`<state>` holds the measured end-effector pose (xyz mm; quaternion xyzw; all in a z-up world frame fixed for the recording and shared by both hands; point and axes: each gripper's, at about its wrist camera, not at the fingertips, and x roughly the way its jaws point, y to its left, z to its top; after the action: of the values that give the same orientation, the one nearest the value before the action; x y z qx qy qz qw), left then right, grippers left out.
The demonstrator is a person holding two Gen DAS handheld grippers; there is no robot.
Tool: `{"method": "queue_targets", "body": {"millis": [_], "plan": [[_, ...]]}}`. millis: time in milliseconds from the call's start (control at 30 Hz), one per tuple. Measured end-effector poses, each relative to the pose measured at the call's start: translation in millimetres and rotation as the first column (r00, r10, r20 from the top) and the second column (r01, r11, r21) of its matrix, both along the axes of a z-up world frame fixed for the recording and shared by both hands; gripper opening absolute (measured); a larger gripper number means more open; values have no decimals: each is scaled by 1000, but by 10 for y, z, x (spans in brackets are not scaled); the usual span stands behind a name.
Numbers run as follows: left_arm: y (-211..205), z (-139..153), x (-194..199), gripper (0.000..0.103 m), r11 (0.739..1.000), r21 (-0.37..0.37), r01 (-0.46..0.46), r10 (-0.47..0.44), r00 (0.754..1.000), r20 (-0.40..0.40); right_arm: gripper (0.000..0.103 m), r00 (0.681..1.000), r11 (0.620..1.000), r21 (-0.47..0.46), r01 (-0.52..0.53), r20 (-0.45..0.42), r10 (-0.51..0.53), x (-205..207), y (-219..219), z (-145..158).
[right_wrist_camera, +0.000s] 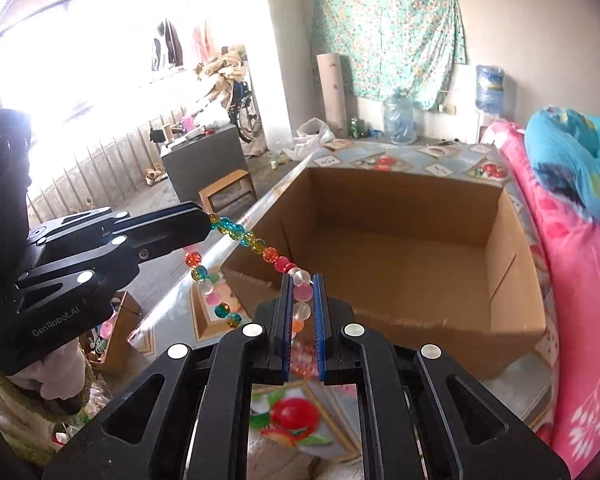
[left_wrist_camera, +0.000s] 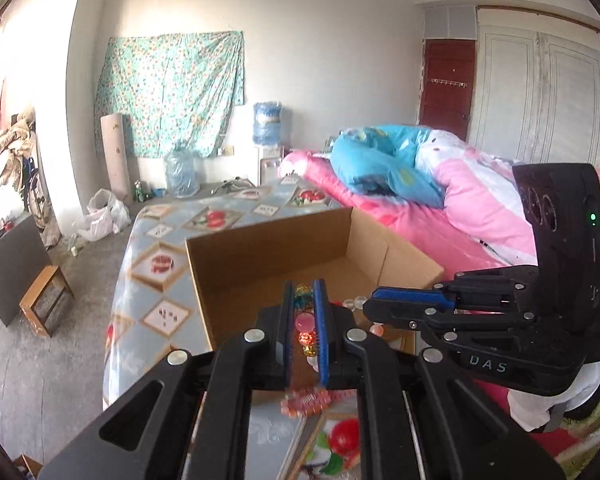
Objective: Organize jewelry
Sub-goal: 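Carry the bracelet into the cardboard box and open the right tool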
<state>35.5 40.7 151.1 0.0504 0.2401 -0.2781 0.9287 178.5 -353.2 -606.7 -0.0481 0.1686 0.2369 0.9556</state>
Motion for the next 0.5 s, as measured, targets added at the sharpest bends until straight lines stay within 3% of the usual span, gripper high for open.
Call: {"method": "queue_targets", "body": {"millis": [67, 167, 267, 400, 500], "plan": [[-63, 81, 243, 9, 1000, 11, 4, -4, 1000, 7, 8, 999, 1000, 11, -19, -39, 19, 269, -4, 139], [-126, 83, 691, 9, 999, 19, 35, -33, 997, -65, 8, 989, 999, 20, -36, -142, 38, 781, 33, 224], [-265, -93, 1204, 9, 994, 108, 24, -8, 989, -146, 8, 959, 999, 12, -40, -282, 42, 1370, 120, 266], [-392, -429, 1748, 9, 977, 215, 15, 41, 966, -254, 8, 877, 999, 14, -29, -479, 32, 2055, 45, 190], [-427, -585, 1913, 9, 959, 281, 25, 55, 961, -273, 8, 812, 999, 30, -16, -583, 30, 2423, 55, 95]]}}
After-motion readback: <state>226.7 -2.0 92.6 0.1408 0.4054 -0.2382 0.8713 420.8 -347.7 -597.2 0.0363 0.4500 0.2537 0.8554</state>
